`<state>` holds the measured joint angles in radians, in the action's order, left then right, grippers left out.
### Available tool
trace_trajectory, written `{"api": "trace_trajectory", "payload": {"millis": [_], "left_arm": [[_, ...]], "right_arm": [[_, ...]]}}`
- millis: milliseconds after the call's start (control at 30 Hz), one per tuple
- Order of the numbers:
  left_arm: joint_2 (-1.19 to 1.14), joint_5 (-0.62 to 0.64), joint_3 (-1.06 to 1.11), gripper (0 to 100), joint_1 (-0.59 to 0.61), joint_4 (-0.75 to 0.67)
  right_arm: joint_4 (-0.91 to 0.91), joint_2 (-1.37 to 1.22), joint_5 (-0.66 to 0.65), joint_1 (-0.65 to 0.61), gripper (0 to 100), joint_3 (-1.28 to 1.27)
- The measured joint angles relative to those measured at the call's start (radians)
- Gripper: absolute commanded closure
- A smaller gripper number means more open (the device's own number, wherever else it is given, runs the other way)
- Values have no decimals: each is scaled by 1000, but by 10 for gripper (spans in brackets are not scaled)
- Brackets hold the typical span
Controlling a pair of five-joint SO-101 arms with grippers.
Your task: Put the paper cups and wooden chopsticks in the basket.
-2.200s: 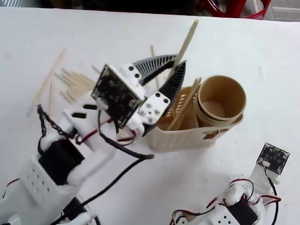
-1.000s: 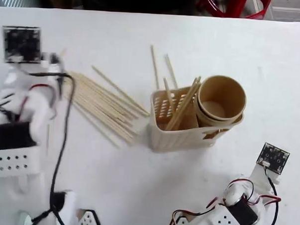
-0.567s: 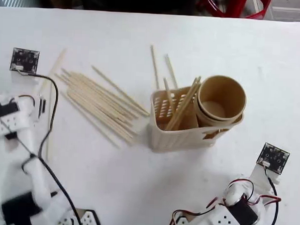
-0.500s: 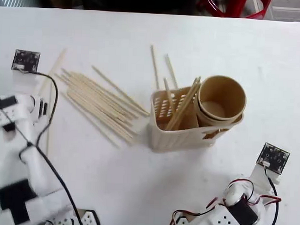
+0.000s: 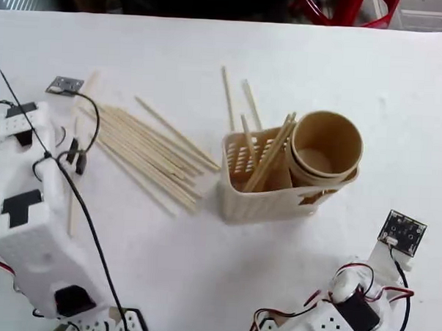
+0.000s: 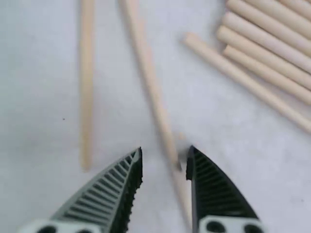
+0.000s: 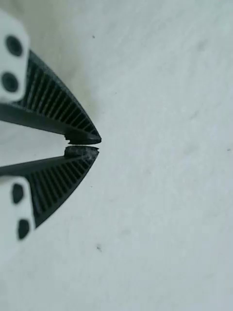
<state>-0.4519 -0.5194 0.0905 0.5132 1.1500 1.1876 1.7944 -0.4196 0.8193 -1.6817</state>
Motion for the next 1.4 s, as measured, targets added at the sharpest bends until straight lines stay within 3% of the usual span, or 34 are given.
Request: {"api": "trace_trajectory", "payload": {"millis": [100,267,800,1000,1133,1267,1400], "left_arm": [[-32,0,-20,849,0,3],[-91,0,-106,976,-9,80],[-193,15,-473,976,2,387],[23,38,-657,976,-3,565],[244,72,-683,976,-54,606],[505,121,-654,977,-186,611],[796,175,-548,977,-434,605]], "right_arm": [[0,0,0,0,979,0],[0,0,0,0,979,0],[0,0,0,0,979,0],[0,0,0,0,979,0],[0,0,0,0,979,0],[0,0,0,0,979,0],[0,0,0,0,979,0]]}}
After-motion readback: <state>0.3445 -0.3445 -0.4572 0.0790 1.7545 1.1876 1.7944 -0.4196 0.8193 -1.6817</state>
